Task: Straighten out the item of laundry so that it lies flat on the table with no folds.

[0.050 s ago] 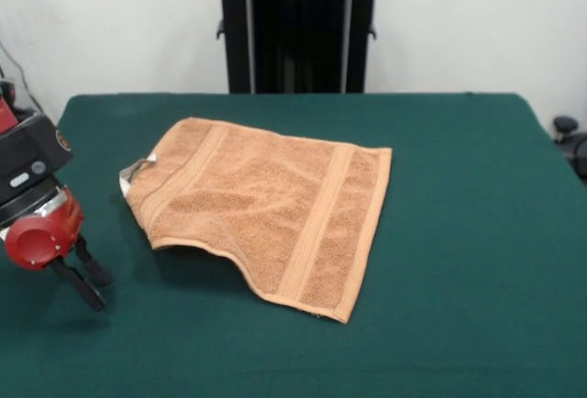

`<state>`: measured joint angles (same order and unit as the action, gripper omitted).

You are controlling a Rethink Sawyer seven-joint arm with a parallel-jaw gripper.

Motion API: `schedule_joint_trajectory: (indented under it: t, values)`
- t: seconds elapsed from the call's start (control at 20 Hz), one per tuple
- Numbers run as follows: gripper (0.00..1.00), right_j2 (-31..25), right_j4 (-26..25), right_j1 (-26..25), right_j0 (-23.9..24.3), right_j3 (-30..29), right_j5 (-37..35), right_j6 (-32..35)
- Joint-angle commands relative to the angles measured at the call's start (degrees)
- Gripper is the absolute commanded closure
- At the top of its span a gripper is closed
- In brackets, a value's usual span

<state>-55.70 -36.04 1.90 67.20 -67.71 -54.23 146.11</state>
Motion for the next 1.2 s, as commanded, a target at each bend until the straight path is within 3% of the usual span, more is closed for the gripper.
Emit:
schedule_joint_trajectory:
  t: [0.05,0.45,0.65,0.95,1.2]
  values:
    - [0.00,2.8,-12.1,-16.8,-10.0,2.4,20.7,-26.4]
    - [0.00,0.4,-9.9,-20.1,-8.3,3.6,18.4,-32.5]
    - [0.00,-0.7,-7.3,-21.5,-7.7,3.7,16.2,-31.6]
    - [0.00,1.5,-7.9,-18.8,-9.6,2.2,17.8,-21.4]
    - [0.00,8.4,-11.4,-10.9,-17.4,3.6,14.0,-6.9]
